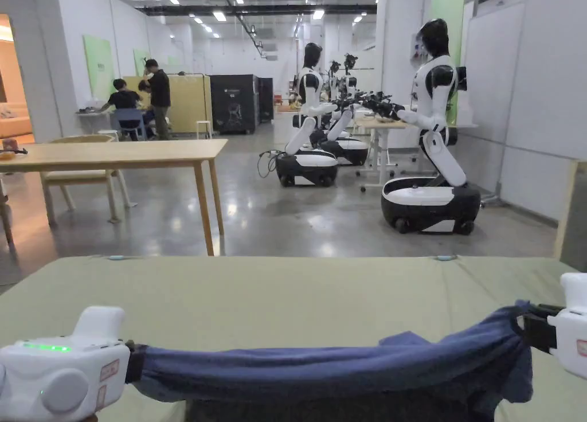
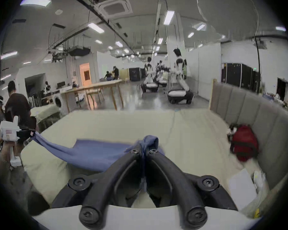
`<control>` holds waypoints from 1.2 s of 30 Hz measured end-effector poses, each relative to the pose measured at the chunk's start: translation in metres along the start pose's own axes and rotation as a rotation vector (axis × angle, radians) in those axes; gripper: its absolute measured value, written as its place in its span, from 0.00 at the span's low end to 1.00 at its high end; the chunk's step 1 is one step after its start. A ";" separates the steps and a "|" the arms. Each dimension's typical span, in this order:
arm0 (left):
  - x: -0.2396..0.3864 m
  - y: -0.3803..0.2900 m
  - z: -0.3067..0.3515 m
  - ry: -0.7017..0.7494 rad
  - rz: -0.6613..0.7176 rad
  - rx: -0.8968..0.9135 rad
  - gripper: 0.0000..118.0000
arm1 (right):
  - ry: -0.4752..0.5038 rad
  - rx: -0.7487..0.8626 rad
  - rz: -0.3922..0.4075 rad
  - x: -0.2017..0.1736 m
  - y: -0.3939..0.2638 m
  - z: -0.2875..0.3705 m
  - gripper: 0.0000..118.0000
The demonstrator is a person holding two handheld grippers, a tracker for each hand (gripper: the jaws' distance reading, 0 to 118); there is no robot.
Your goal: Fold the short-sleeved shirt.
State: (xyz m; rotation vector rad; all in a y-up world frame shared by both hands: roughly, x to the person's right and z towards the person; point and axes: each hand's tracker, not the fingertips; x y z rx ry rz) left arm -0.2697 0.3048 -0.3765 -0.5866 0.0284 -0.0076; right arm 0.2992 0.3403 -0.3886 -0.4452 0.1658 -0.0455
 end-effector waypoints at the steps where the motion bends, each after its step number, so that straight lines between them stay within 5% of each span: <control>1: -0.002 -0.023 0.003 -0.021 0.015 -0.043 0.03 | 0.012 -0.040 -0.020 0.001 -0.018 0.004 0.05; 8: -0.024 -0.146 -0.023 -0.027 0.083 -0.366 0.03 | -0.023 -0.402 -0.017 0.011 -0.139 -0.010 0.05; 13: -0.020 -0.146 -0.019 -0.005 0.090 -0.264 0.15 | -0.120 -0.384 -0.010 0.007 -0.149 -0.010 0.07; 14: -0.012 -0.137 -0.009 0.000 0.059 -0.208 0.23 | -0.135 -0.340 0.018 -0.004 -0.141 -0.002 0.10; 16: 0.002 -0.124 0.008 -0.044 0.040 -0.109 0.85 | -0.098 -0.236 0.048 -0.030 -0.127 0.016 0.33; 17: 0.020 -0.118 0.023 -0.058 0.053 -0.052 0.98 | -0.054 -0.176 0.030 -0.044 -0.122 0.023 0.41; 23: 0.092 -0.117 0.038 -0.098 0.034 0.068 1.00 | 0.009 -0.025 -0.083 -0.110 -0.132 0.021 0.77; 26: 0.110 -0.141 0.030 -0.074 -0.049 -0.006 0.90 | 0.023 0.006 -0.079 -0.131 -0.157 0.013 0.72; 28: 0.110 -0.154 0.028 -0.054 -0.074 -0.032 0.10 | 0.032 0.004 -0.065 -0.140 -0.168 0.009 0.18; 29: 0.110 -0.164 0.028 -0.012 -0.090 -0.034 0.00 | -0.004 -0.021 -0.020 -0.145 -0.174 0.006 0.01; 36: 0.062 -0.190 0.036 0.034 -0.028 -0.110 0.00 | 0.019 -0.085 0.028 -0.147 -0.187 -0.006 0.01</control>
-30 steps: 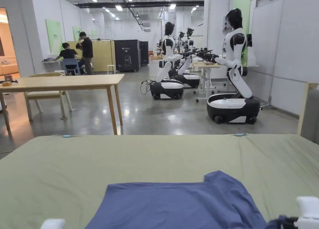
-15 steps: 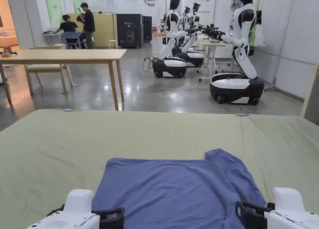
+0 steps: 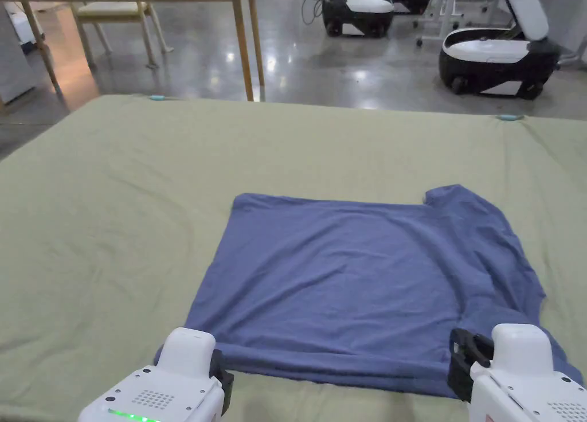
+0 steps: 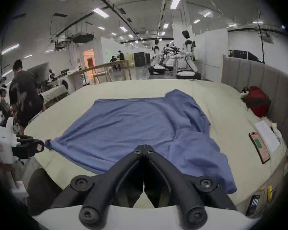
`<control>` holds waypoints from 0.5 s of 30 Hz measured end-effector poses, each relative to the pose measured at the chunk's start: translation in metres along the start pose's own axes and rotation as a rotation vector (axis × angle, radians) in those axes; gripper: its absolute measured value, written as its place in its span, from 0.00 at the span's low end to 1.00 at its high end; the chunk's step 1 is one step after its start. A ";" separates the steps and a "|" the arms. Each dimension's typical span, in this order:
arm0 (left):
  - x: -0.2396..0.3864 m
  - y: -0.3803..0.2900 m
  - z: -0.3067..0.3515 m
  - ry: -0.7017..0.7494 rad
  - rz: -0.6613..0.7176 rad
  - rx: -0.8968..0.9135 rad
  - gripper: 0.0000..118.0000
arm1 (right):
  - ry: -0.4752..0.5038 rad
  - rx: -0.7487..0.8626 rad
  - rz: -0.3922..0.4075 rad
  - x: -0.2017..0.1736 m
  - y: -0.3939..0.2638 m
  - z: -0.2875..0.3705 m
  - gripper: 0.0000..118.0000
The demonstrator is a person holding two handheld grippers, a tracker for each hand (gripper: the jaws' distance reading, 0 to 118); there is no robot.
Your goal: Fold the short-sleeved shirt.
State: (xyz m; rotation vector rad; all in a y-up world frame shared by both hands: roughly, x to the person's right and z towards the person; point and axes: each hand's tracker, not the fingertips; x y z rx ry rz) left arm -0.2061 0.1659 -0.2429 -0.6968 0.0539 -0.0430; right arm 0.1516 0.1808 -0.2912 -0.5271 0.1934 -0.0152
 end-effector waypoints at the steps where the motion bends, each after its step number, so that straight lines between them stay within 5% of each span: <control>1: -0.012 -0.003 0.000 0.012 0.028 -0.019 0.00 | 0.016 -0.008 -0.004 0.001 -0.001 0.000 0.01; 3: -0.038 -0.010 0.002 0.045 0.081 -0.054 0.01 | 0.012 -0.014 0.025 0.001 -0.005 0.003 0.01; 5: -0.059 -0.016 0.002 0.054 0.105 -0.064 0.22 | 0.008 -0.031 0.037 0.005 -0.007 0.005 0.01; 7: -0.078 -0.022 -0.004 0.025 0.139 -0.095 0.30 | 0.024 -0.065 0.015 0.012 -0.010 0.005 0.01; 8: -0.085 -0.023 -0.011 0.019 0.155 -0.129 0.53 | 0.023 -0.076 0.005 0.016 -0.011 0.005 0.01; 9: -0.088 -0.021 -0.016 0.013 0.162 -0.151 0.94 | 0.020 -0.085 0.002 0.020 -0.013 0.006 0.01; 10: -0.092 -0.021 -0.019 0.008 0.164 -0.137 1.00 | 0.018 -0.091 -0.002 0.023 -0.014 0.006 0.01; 15: -0.086 0.004 -0.044 0.013 0.143 -0.118 0.98 | 0.014 -0.124 -0.037 0.043 -0.016 0.009 0.01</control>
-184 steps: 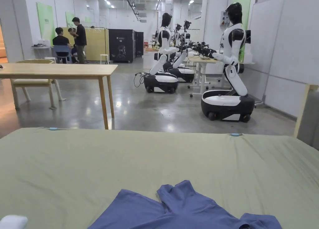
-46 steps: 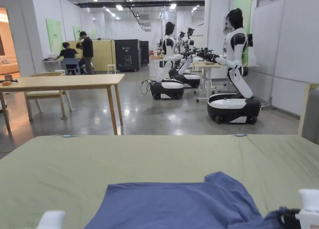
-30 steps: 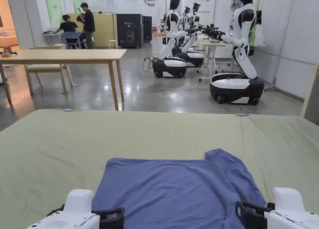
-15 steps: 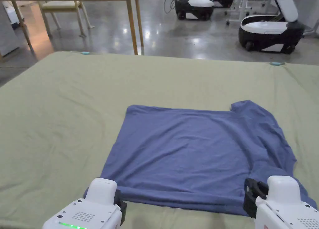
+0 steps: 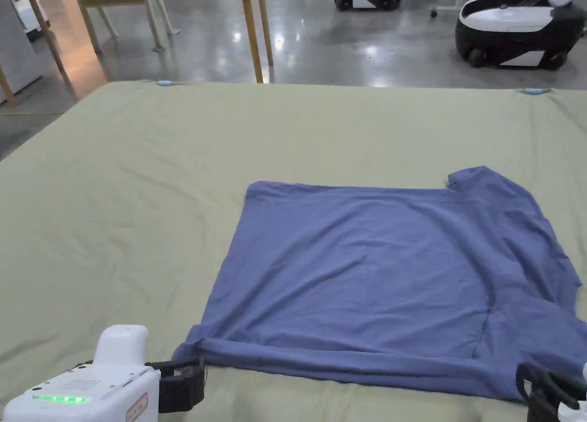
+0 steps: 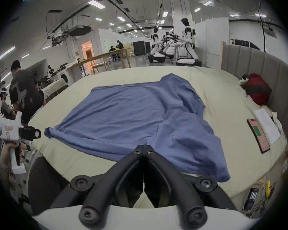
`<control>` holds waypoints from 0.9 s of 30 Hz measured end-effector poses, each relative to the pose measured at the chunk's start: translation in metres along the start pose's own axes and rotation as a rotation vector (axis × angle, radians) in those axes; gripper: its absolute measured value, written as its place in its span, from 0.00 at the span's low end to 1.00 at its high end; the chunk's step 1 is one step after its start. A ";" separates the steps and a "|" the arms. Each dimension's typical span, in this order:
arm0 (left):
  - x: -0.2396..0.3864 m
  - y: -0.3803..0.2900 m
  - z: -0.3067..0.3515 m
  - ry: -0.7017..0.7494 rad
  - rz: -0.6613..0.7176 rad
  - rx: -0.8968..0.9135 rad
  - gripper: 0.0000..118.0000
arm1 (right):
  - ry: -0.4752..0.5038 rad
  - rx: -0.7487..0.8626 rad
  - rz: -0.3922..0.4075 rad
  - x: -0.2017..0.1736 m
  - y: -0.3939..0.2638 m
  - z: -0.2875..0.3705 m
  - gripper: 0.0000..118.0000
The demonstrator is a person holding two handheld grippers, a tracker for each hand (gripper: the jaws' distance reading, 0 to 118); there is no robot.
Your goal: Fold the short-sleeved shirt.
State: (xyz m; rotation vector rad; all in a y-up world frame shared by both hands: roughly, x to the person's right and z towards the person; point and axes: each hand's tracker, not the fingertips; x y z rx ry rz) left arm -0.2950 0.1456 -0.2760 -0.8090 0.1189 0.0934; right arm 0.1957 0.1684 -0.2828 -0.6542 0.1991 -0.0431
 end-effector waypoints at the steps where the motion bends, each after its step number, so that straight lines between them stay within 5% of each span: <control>1: 0.002 0.003 -0.005 0.006 -0.012 -0.001 0.97 | -0.003 -0.004 -0.004 0.003 0.000 0.002 0.01; 2: 0.005 0.007 -0.009 -0.009 -0.023 -0.022 0.93 | -0.011 -0.010 -0.004 0.007 0.000 0.005 0.01; 3: 0.006 0.010 -0.014 -0.025 -0.022 -0.032 0.73 | -0.020 -0.015 -0.002 0.010 0.001 0.007 0.01; 5: 0.012 0.014 -0.021 -0.014 -0.050 -0.035 0.05 | -0.036 -0.024 -0.004 0.019 0.003 0.016 0.01; 10: 0.026 0.016 -0.021 0.008 -0.130 -0.034 0.02 | -0.130 -0.040 0.010 0.046 0.005 0.033 0.01; 11: 0.027 0.017 -0.019 0.001 -0.127 -0.032 0.02 | -0.153 -0.040 0.021 0.052 0.005 0.035 0.09; 13: 0.030 0.017 -0.017 0.004 -0.119 -0.025 0.02 | -0.208 -0.055 0.051 0.063 0.007 0.037 0.76; 14: 0.032 0.017 -0.010 0.006 -0.116 -0.018 0.02 | -0.228 -0.052 0.068 0.069 0.007 0.037 0.97; 15: 0.033 0.016 -0.008 0.001 -0.110 -0.017 0.02 | -0.255 -0.062 0.087 0.075 0.005 0.035 1.00; 19: 0.041 0.016 -0.001 -0.007 -0.108 -0.022 0.02 | -0.241 -0.127 0.110 0.085 0.002 0.027 0.99; 22: 0.044 0.014 0.000 -0.013 -0.110 -0.031 0.02 | -0.170 -0.217 0.073 0.103 0.000 0.001 0.84; 23: 0.046 0.013 0.001 -0.011 -0.111 -0.035 0.02 | -0.158 -0.218 0.045 0.104 0.000 -0.002 0.65; 24: 0.048 0.012 0.001 -0.010 -0.110 -0.038 0.02 | -0.160 -0.245 0.015 0.105 0.001 -0.008 0.22; 25: 0.049 0.011 0.002 -0.010 -0.107 -0.040 0.02 | -0.153 -0.291 0.008 0.114 0.000 -0.017 0.08; 27: 0.047 0.013 0.003 -0.009 -0.104 -0.044 0.02 | -0.158 -0.271 0.016 0.115 0.003 -0.012 0.08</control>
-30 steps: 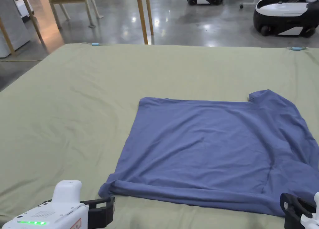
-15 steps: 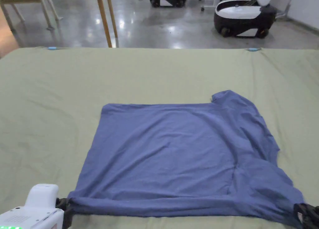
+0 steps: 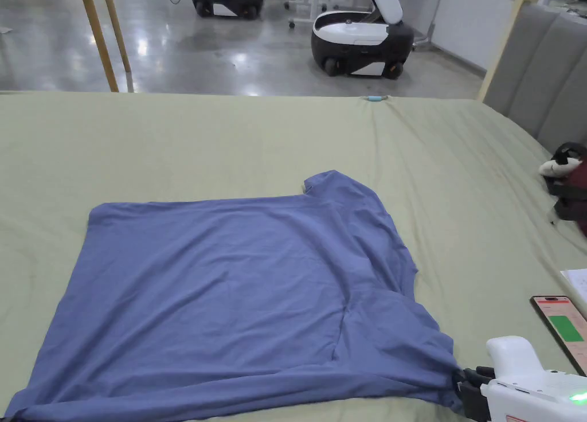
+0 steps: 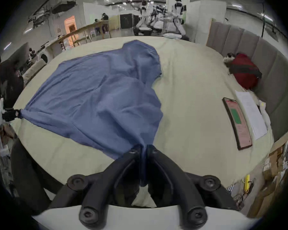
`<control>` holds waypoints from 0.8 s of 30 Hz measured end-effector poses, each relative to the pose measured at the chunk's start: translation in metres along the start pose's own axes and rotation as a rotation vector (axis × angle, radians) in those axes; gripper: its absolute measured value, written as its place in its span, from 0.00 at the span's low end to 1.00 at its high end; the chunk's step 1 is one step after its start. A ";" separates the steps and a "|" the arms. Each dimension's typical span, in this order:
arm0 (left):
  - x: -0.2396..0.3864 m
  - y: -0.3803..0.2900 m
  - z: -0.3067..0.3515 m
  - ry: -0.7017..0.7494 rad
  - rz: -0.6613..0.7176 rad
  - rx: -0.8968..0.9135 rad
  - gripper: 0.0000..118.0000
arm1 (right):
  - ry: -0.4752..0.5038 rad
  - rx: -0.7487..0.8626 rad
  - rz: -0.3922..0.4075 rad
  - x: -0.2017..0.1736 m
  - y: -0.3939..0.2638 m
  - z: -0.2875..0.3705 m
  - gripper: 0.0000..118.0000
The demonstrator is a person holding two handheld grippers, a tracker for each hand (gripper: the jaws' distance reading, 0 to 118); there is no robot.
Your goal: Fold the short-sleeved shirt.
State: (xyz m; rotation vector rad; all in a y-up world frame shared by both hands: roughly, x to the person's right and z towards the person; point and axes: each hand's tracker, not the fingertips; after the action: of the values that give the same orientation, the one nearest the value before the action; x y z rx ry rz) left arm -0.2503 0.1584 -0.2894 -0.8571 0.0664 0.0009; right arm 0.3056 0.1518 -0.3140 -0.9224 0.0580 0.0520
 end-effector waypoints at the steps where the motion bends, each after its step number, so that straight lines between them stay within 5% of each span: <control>1: 0.001 0.001 0.001 0.003 -0.001 -0.001 0.02 | 0.010 0.017 -0.011 0.001 0.001 0.006 0.08; 6: -0.002 0.025 0.022 0.023 -0.002 0.050 0.02 | 0.058 0.168 -0.099 0.016 0.024 0.033 0.08; 12: -0.004 0.119 0.030 0.057 -0.071 0.188 0.02 | 0.024 0.347 -0.075 0.015 0.110 0.047 0.08; 20: 0.010 0.201 -0.092 0.152 -0.141 -0.019 0.02 | -0.096 0.211 -0.035 -0.003 0.194 -0.069 0.08; 21: 0.010 0.201 -0.101 0.151 -0.130 -0.049 0.02 | -0.099 0.180 -0.037 -0.004 0.195 -0.079 0.10; 22: 0.010 0.199 -0.109 0.141 -0.124 -0.054 0.06 | -0.082 0.164 -0.047 -0.005 0.190 -0.089 0.25; 24: 0.012 0.190 -0.107 0.147 -0.106 -0.045 0.33 | -0.098 0.182 -0.058 -0.008 0.185 -0.090 0.52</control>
State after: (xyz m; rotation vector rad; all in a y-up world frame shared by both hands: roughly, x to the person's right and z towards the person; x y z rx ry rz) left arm -0.2494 0.2021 -0.5036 -0.9038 0.1596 -0.1606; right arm 0.2823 0.1917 -0.5149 -0.7381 -0.0549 0.0372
